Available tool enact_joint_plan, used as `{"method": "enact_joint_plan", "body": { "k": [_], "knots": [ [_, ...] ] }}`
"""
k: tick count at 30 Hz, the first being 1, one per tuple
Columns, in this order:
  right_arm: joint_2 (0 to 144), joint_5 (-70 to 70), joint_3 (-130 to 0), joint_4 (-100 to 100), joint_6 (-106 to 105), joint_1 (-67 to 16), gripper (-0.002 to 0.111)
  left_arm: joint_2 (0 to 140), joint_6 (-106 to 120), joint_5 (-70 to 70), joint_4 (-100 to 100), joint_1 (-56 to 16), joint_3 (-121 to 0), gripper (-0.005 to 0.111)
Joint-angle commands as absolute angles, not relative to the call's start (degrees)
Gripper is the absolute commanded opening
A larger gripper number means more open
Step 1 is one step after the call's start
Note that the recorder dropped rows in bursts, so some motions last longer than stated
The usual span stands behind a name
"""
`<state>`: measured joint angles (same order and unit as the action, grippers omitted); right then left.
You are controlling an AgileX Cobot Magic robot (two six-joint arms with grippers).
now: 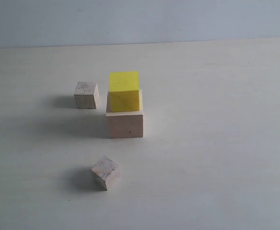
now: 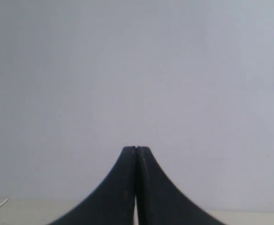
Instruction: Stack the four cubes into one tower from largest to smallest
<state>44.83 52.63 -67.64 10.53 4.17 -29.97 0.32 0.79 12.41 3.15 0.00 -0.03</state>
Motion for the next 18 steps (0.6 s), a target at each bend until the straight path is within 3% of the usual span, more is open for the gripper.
{"method": "enact_joint_plan", "body": {
  "k": [1,9,18],
  "knots": [
    [44.4,57.3,-67.2,10.7,4.5,-30.0,0.0,0.2,-3.9,11.6,3.9,0.1,-1.3,0.0],
    [43.4,59.4,-67.2,10.5,4.5,-30.0,0.0,17.3,-3.0,-1.6,3.3,0.0,-19.2,0.0],
    [41.7,59.9,-67.2,10.5,4.5,-30.0,0.0,43.6,1.4,-33.0,12.9,-0.1,-44.0,0.0]
  ]
}}
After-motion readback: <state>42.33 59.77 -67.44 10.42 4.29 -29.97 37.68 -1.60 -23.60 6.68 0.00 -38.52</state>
